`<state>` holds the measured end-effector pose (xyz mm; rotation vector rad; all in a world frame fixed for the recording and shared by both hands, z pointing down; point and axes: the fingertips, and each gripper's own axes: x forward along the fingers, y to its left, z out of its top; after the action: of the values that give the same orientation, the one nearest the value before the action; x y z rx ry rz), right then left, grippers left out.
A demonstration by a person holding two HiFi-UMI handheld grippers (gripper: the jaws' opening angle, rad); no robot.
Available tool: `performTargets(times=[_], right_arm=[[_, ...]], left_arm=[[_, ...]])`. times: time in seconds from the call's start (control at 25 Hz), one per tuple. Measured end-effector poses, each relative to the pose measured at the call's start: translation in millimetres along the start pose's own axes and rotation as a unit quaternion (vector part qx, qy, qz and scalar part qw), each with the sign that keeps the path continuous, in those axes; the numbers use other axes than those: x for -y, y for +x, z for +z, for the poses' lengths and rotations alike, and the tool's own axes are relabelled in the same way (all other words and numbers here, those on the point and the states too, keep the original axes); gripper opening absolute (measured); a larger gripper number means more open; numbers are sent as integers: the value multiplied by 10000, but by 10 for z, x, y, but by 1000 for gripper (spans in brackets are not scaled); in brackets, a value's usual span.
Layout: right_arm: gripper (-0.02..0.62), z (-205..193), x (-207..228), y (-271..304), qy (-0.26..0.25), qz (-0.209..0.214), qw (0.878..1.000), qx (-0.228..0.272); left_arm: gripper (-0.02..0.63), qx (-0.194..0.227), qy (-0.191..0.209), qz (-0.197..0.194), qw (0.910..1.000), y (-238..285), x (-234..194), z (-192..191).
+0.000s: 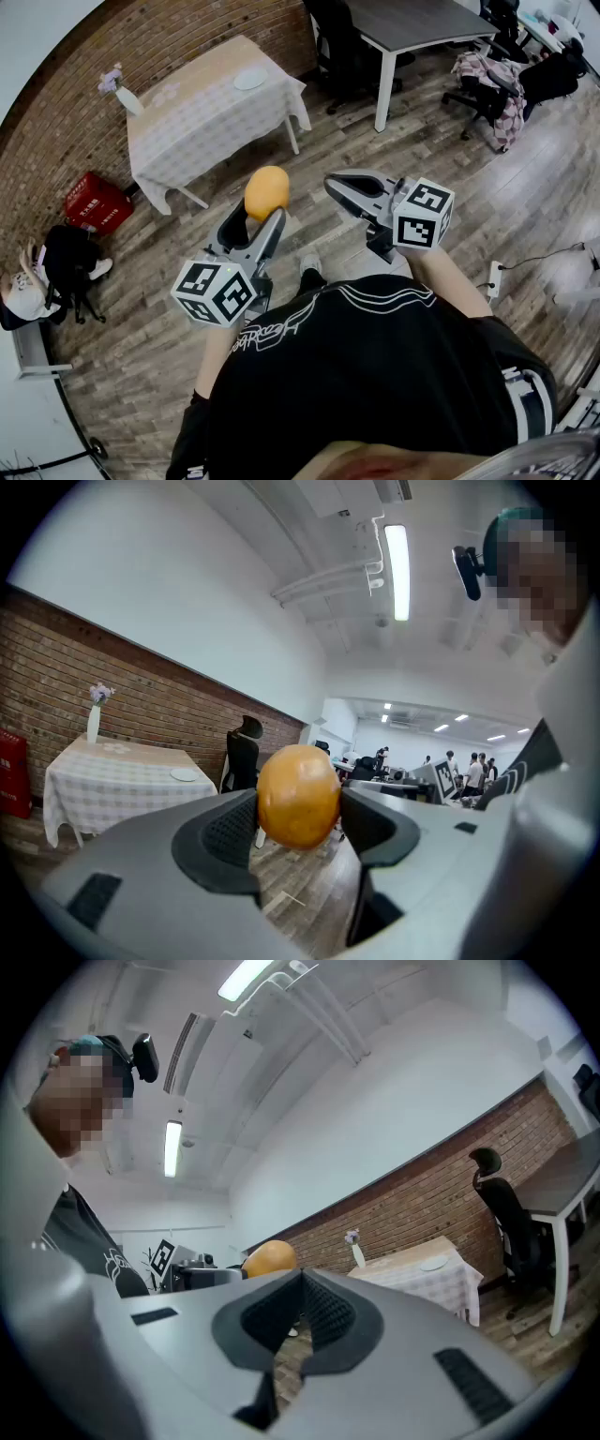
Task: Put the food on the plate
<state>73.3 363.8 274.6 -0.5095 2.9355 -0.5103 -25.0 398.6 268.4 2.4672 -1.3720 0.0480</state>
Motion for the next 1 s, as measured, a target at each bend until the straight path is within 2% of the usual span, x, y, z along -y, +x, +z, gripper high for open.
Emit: performTargets(times=[0.2, 0.52, 0.72, 1.0], right_arm=[[-3, -3, -17, 1, 52, 58, 9999, -67], [-3, -102, 214, -16, 194, -251, 9995, -87], [-3, -64, 574, 108, 298, -415, 9987, -69], [-3, 83, 1271, 419, 478, -611, 9969, -94]], left_arm=[[275, 19, -75, 7, 10000, 16, -40, 19], [275, 16, -200, -152, 9997, 205, -159, -65], [275, -72, -224, -249, 9994, 534, -357, -8], [275, -263, -373, -289, 9985, 1151, -875, 153]])
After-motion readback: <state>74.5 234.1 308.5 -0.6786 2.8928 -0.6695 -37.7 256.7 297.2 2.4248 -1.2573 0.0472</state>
